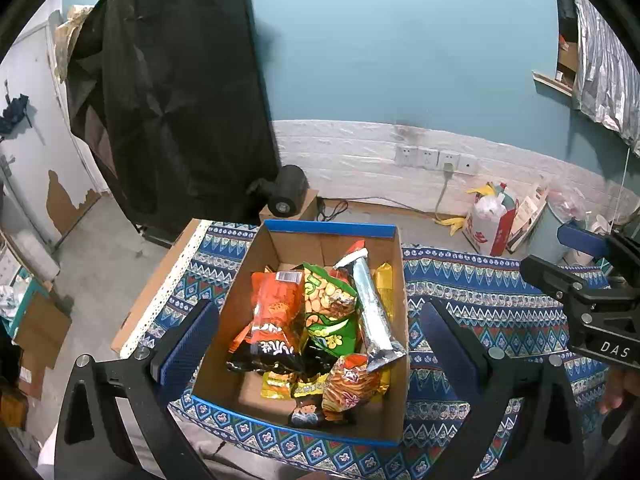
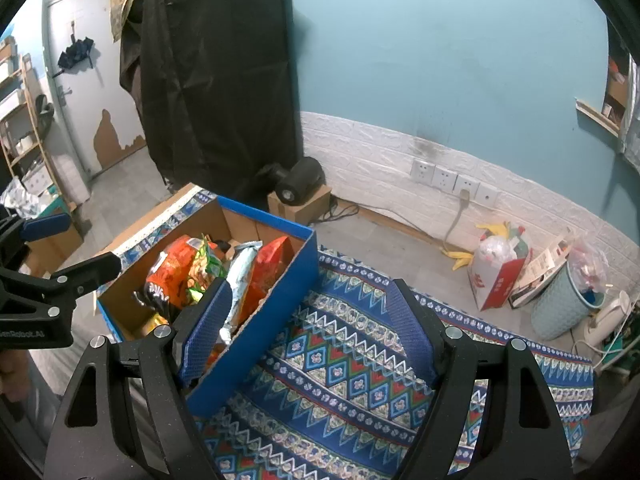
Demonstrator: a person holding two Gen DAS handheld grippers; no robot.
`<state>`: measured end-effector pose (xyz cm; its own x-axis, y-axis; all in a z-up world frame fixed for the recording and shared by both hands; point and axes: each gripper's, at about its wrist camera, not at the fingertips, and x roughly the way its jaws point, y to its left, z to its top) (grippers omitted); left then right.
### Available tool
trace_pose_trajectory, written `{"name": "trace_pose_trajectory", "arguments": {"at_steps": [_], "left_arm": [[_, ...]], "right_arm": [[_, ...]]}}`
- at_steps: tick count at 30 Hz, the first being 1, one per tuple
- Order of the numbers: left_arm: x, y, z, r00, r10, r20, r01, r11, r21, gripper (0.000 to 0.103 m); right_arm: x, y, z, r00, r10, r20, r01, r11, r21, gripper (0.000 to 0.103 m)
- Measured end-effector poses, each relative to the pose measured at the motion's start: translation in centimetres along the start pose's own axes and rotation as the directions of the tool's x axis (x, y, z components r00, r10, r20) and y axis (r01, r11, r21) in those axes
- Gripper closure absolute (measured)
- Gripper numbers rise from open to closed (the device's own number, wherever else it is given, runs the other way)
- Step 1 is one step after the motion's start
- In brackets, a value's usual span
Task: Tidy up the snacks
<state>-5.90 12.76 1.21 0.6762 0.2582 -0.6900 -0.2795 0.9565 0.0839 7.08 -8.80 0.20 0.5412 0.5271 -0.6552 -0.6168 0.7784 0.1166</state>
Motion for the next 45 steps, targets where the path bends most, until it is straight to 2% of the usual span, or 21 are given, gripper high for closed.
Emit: {"name": "trace_pose_trajectory", "arguments": {"at_steps": [45], "left_arm": [[0.25,-0.81,-0.48,1.000,-0.010,-0.018,0.010,1.000,-0.006,0.001]], "right_arm": [[-0.17,-0.04,-0.11,1.000,0.000,0.002,0.000,1.000,-0.001,0.025]]}}
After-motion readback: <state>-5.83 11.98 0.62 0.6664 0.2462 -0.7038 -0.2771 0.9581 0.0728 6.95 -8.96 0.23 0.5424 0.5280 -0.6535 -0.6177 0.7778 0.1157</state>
